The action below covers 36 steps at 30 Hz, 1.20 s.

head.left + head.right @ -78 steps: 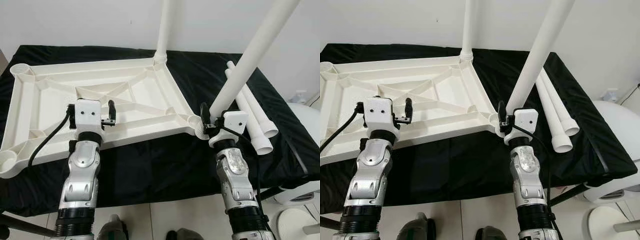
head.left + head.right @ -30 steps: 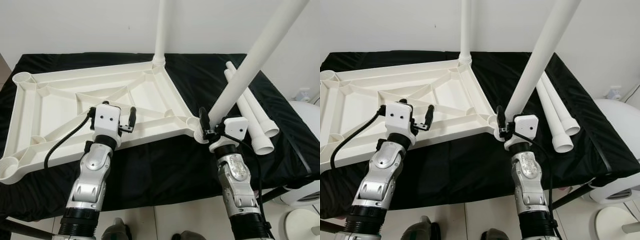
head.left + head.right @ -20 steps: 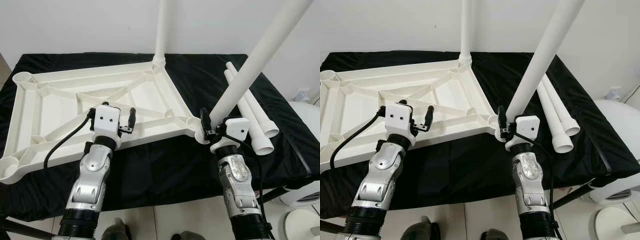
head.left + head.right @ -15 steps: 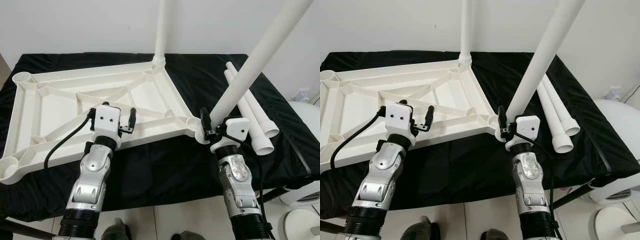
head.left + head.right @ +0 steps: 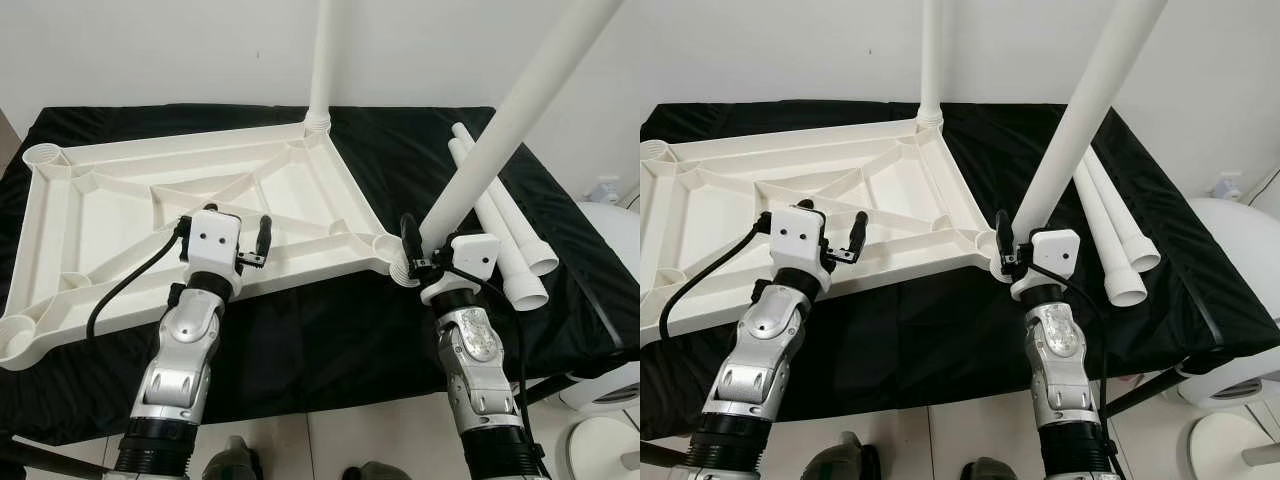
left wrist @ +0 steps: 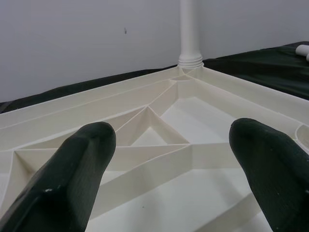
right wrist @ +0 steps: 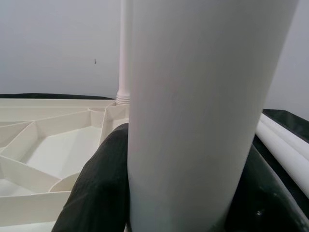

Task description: Building children table

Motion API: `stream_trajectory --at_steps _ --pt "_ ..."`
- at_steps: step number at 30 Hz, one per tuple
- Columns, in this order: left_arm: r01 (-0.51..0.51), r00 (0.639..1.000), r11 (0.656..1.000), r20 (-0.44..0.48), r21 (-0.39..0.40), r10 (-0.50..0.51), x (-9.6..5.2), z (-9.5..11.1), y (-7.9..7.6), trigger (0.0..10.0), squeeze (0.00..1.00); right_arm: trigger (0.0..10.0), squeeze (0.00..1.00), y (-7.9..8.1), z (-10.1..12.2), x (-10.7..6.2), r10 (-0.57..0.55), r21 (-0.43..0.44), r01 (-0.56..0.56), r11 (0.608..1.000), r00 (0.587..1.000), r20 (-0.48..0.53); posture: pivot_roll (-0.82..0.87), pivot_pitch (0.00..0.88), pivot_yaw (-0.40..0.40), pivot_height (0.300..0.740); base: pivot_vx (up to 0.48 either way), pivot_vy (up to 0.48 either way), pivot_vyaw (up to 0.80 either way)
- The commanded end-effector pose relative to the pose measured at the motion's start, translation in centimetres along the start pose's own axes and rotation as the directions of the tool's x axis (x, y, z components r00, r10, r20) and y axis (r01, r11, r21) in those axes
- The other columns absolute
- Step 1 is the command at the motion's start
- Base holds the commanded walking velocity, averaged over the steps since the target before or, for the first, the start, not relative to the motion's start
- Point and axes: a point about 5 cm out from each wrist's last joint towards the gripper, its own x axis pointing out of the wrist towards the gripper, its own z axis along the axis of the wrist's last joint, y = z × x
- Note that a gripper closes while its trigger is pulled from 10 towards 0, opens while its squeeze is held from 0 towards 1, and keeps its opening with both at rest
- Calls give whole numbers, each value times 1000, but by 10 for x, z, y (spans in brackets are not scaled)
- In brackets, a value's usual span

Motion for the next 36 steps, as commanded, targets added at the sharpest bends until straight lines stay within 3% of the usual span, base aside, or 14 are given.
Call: stream_trajectory --at_steps 1,13,36 --pt "13 1000 1000 2 0 -13 -1 1 -3 10000 0 10000 0 -2 -3 -1 -13 10 14 1000 1000 -23 11 21 -28 740 0 0 0" --pt "16 998 1000 -55 4 -16 -11 -15 -5 10000 0 10000 0 -2 2 1 -9 10 9 1000 1000 -11 14 32 -33 740 0 0 0" --pt "7 999 1000 -36 7 -6 -10 -9 -1 10000 0 10000 0 0 -1 1 7 14 -7 1000 1000 -23 32 16 -44 740 0 0 0"
